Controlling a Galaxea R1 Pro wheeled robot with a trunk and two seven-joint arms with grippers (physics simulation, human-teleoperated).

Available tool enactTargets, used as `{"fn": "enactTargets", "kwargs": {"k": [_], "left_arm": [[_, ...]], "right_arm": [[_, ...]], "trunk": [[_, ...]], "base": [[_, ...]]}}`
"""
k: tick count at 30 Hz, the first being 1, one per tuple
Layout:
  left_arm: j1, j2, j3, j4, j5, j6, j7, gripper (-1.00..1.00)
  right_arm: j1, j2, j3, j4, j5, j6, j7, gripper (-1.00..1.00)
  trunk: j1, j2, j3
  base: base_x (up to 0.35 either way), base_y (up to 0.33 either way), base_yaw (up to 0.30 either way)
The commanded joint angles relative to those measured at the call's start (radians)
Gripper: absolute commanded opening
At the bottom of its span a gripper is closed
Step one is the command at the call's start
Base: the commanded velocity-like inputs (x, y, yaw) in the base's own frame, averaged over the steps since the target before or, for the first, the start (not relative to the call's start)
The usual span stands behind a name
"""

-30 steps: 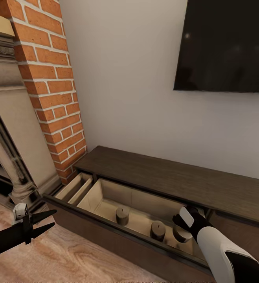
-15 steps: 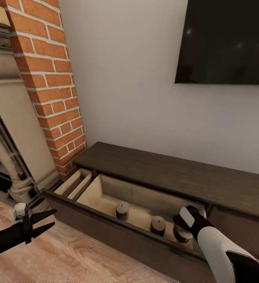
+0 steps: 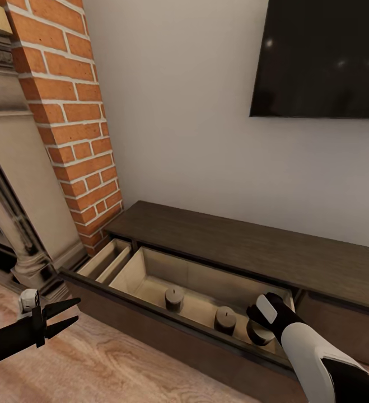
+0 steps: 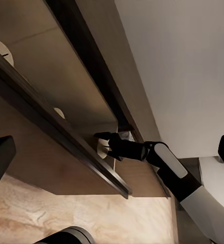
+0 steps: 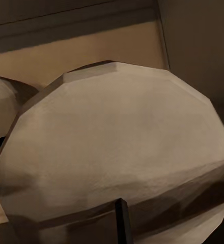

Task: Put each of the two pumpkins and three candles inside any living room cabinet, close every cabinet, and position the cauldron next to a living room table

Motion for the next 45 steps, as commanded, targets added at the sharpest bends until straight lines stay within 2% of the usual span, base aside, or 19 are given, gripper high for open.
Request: {"fn": "enactTargets", "kwargs": {"k": [1, 23, 28, 32, 45], "left_arm": [[-0.001, 0.0, 0.001, 0.0, -0.009, 0.003, -0.009, 1.0], [-0.001, 0.0, 0.001, 0.001, -0.009, 0.003, -0.009, 1.0], [-0.001, 0.0, 0.001, 0.001, -0.009, 0.003, -0.009, 1.0], [-0.001, 0.0, 0.001, 0.001, -0.009, 0.003, -0.009, 1.0], [-0.001, 0.0, 0.001, 0.001, -0.01, 0.003, -0.008, 1.0]], "right_arm": [[0.0, 0.0, 0.002, -0.002, -0.014, 0.0, -0.009, -1.0], [0.0, -0.002, 0.002, -0.003, -0.015, 0.002, -0.007, -1.0], [0.0, -0.009, 0.001, -0.003, -0.015, 0.033, -0.003, -1.0], [0.0, -0.025, 0.001, -0.002, -0.016, 0.07, -0.001, -1.0], [0.0, -0.031, 0.001, -0.002, -0.017, 0.081, -0.001, -1.0]], "trunk": [[0.0, 0.0, -0.001], [0.0, 0.0, -0.001], [0.0, 0.0, -0.001], [0.0, 0.0, -0.001], [0.0, 0.0, -0.001]], "base": [[0.019, 0.0, 0.0], [0.044, 0.0, 0.0], [0.009, 0.0, 0.0], [0.001, 0.0, 0.0], [0.026, 0.0, 0.0]]}}
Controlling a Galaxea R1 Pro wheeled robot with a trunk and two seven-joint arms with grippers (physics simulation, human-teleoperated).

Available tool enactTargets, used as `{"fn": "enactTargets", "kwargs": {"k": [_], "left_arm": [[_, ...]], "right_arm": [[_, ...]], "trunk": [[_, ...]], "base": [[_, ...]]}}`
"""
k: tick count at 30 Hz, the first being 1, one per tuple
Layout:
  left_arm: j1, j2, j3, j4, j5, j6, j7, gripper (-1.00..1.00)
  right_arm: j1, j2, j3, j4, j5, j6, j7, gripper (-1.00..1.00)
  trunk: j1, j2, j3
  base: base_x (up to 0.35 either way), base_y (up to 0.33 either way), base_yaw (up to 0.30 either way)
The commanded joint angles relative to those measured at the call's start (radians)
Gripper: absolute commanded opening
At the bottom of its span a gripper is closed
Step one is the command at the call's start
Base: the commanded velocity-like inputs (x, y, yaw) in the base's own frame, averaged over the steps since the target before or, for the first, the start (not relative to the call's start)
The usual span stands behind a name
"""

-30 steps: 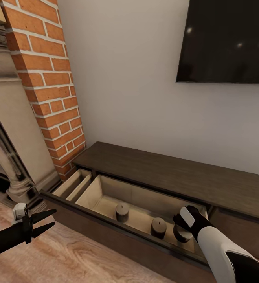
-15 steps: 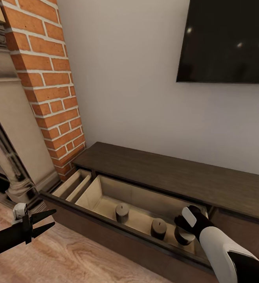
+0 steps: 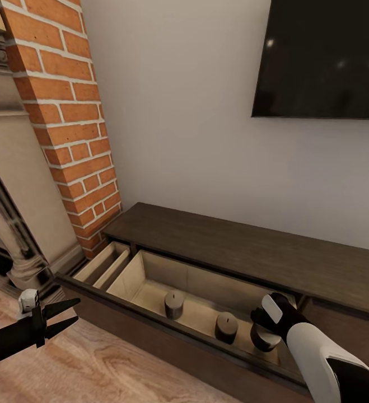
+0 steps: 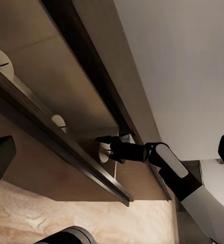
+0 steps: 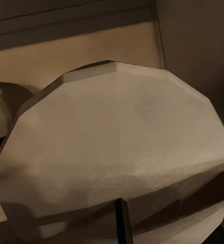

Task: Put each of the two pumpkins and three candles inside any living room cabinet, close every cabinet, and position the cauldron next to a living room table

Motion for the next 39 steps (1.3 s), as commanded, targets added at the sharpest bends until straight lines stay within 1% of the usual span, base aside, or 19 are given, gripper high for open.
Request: {"fn": "enactTargets", "kwargs": {"k": [1, 9, 24, 30, 36, 39], "left_arm": [[-0.001, 0.0, 0.001, 0.0, -0.009, 0.003, -0.009, 1.0], [-0.001, 0.0, 0.001, 0.0, -0.009, 0.003, -0.01, 1.0], [-0.001, 0.0, 0.001, -0.001, -0.009, 0.003, -0.01, 1.0], [-0.001, 0.0, 0.001, -0.001, -0.009, 0.003, -0.011, 1.0], [-0.001, 0.0, 0.001, -0.001, -0.009, 0.003, -0.01, 1.0], [-0.001, 0.0, 0.001, -0.001, -0.009, 0.003, -0.01, 1.0]], "right_arm": [[0.0, 0.0, 0.0, -0.002, -0.014, 0.0, -0.01, -1.0], [0.0, 0.002, 0.0, -0.002, -0.014, 0.0, -0.008, -1.0], [0.0, 0.002, 0.0, 0.0, -0.013, 0.002, -0.007, -1.0], [0.0, 0.003, 0.002, 0.0, -0.013, 0.002, -0.007, -1.0], [0.0, 0.004, 0.002, 0.0, -0.013, 0.002, -0.007, -1.0], [0.0, 0.003, 0.001, 0.0, -0.013, 0.002, -0.007, -1.0]], "trunk": [[0.0, 0.0, -0.001], [0.0, 0.0, -0.001], [0.0, 0.0, -0.001], [0.003, -0.002, -0.024], [0.003, -0.002, -0.024], [0.004, -0.002, -0.036]], "base": [[0.015, 0.0, 0.0], [0.07, 0.0, 0.0], [0.005, 0.0, 0.0], [0.0, 0.0, 0.0], [0.0, 0.0, 0.0], [0.0, 0.0, 0.0]]}}
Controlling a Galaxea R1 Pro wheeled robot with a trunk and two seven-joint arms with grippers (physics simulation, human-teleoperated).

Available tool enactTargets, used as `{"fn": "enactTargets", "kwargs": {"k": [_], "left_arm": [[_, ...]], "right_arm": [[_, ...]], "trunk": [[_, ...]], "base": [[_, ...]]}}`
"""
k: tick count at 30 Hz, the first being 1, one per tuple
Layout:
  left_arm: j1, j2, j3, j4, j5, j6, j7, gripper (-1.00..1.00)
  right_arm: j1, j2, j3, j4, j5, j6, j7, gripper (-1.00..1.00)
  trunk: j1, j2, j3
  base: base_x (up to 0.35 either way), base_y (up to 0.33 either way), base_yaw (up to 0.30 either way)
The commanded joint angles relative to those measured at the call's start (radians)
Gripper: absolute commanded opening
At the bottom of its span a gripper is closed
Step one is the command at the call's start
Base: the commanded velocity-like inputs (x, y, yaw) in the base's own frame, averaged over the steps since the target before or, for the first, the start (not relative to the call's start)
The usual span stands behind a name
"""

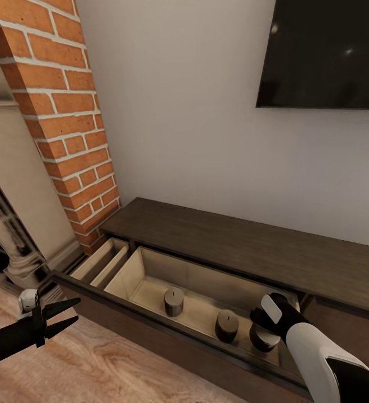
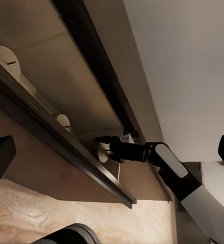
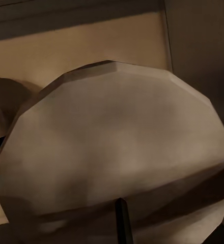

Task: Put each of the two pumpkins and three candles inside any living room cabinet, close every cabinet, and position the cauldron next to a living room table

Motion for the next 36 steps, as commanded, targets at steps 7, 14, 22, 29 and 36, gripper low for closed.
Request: {"fn": "enactTargets", "kwargs": {"k": [7, 14, 22, 29, 36], "left_arm": [[-0.001, 0.0, 0.001, 0.0, -0.008, 0.003, -0.009, 1.0], [-0.001, 0.0, 0.001, 0.0, -0.008, 0.003, -0.009, 1.0], [-0.001, 0.0, 0.001, 0.0, -0.008, 0.003, -0.009, 1.0], [-0.001, 0.0, 0.001, 0.0, -0.008, 0.003, -0.009, 1.0], [-0.001, 0.0, 0.001, 0.0, -0.008, 0.003, -0.009, 1.0]], "right_arm": [[0.0, 0.0, 0.001, -0.002, -0.014, -0.001, -0.01, -1.0], [0.0, 0.0, 0.0, -0.002, -0.014, -0.001, -0.009, -1.0], [0.0, 0.0, 0.0, -0.002, -0.013, -0.001, -0.007, -1.0], [0.0, -0.002, 0.0, -0.003, -0.013, -0.001, -0.007, -1.0], [0.001, -0.003, 0.0, -0.005, -0.014, -0.001, -0.005, -1.0]], "trunk": [[0.0, 0.0, -0.001], [0.002, -0.001, -0.016], [0.002, -0.001, -0.016], [0.002, -0.001, -0.016], [0.002, -0.001, -0.016]], "base": [[0.0, 0.0, 0.0], [0.0, 0.0, 0.0], [0.0, 0.0, 0.0], [0.0, 0.0, 0.0], [0.0, 0.0, 0.0]]}}
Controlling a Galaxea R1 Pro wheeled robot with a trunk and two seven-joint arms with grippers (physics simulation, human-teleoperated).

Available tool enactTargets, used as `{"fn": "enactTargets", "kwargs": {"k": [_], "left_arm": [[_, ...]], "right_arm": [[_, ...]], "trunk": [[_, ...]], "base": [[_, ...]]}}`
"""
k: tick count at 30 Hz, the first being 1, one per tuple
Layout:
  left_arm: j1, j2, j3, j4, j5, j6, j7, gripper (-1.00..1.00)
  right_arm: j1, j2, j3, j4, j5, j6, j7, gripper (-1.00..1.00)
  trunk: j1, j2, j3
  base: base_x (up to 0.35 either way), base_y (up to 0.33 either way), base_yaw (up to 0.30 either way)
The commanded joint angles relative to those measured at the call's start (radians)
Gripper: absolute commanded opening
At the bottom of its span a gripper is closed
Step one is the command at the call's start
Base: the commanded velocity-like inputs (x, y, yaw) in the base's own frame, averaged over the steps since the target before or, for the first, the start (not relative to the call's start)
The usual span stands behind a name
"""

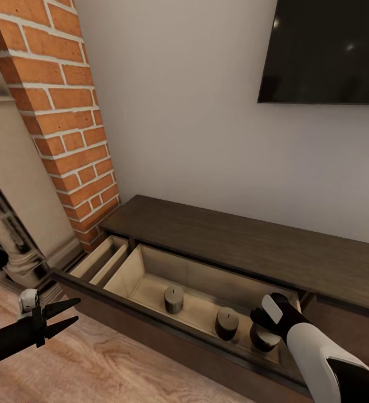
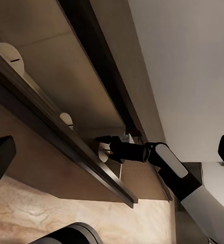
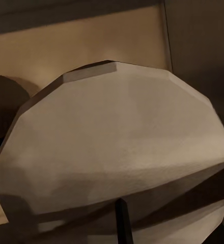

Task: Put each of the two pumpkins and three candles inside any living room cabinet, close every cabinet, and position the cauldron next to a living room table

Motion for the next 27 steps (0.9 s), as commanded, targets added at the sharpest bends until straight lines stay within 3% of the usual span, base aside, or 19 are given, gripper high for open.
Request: {"fn": "enactTargets", "kwargs": {"k": [1, 11, 12, 27], "left_arm": [[-0.001, 0.0, 0.001, 0.0, -0.009, 0.003, -0.009, 1.0], [-0.001, 0.0, 0.001, 0.0, -0.009, 0.003, -0.008, 1.0], [-0.001, 0.0, 0.001, 0.0, -0.009, 0.003, -0.008, 1.0], [-0.001, 0.0, 0.001, 0.0, -0.009, 0.003, -0.009, 1.0]], "right_arm": [[0.0, 0.0, 0.0, -0.002, -0.014, 0.0, -0.01, -1.0], [0.0, 0.0, 0.0, -0.002, -0.014, 0.0, -0.008, -1.0], [0.0, 0.0, 0.0, -0.002, -0.014, 0.0, -0.008, 1.0], [0.0, 0.0, 0.0, -0.002, -0.014, 0.0, -0.008, 1.0]], "trunk": [[0.0, 0.0, -0.001], [0.0, 0.0, -0.001], [0.0, 0.0, -0.001], [0.0, 0.0, -0.001]], "base": [[0.0, 0.0, 0.0], [0.0, 0.0, 0.0], [0.0, 0.0, 0.0], [0.0, 0.0, 0.0]]}}
